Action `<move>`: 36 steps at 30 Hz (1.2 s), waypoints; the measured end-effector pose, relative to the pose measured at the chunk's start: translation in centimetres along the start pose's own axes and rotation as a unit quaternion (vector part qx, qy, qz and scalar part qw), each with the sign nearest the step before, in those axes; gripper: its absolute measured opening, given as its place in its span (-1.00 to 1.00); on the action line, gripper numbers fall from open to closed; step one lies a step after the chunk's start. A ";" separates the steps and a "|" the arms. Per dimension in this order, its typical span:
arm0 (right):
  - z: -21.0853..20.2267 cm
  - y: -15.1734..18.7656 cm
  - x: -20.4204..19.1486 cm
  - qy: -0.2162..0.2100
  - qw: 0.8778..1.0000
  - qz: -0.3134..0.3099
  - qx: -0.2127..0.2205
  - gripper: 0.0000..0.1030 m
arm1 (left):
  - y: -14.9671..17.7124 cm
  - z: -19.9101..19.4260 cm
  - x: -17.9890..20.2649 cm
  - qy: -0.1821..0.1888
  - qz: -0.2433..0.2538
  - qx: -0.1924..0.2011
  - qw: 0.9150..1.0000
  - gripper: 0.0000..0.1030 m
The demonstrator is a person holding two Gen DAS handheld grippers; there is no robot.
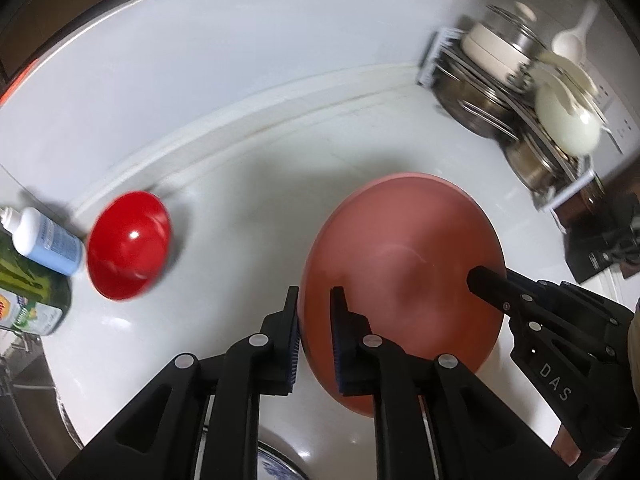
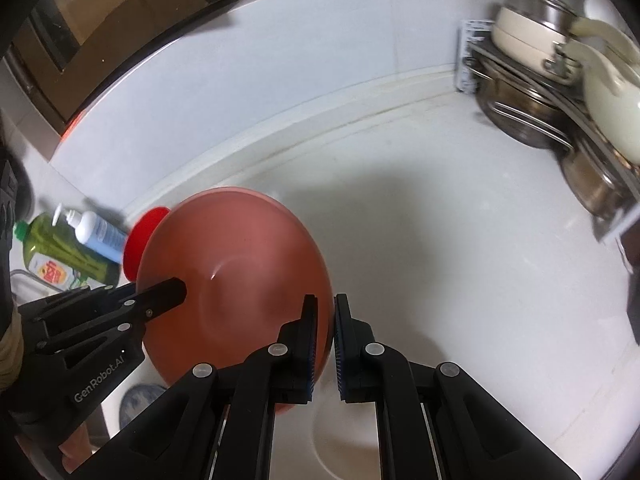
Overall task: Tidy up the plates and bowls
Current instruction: 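Lift the pink bowl with both grippers and carry it toward the stack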
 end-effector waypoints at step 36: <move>0.9 7.5 10.3 0.048 0.997 0.008 -0.062 -0.81 | 7.3 4.9 9.6 0.022 0.015 -0.077 0.997 -0.65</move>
Point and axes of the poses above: each gripper's, at about its wrist camera, not at the fingertips, and z roughly the way its jaws point, x to its right, y to its underside, the point moved 3 cm from there along z, roughly the way its jaws point, and after that the axes turned 8 degrees about z, right-handed, at the moved point
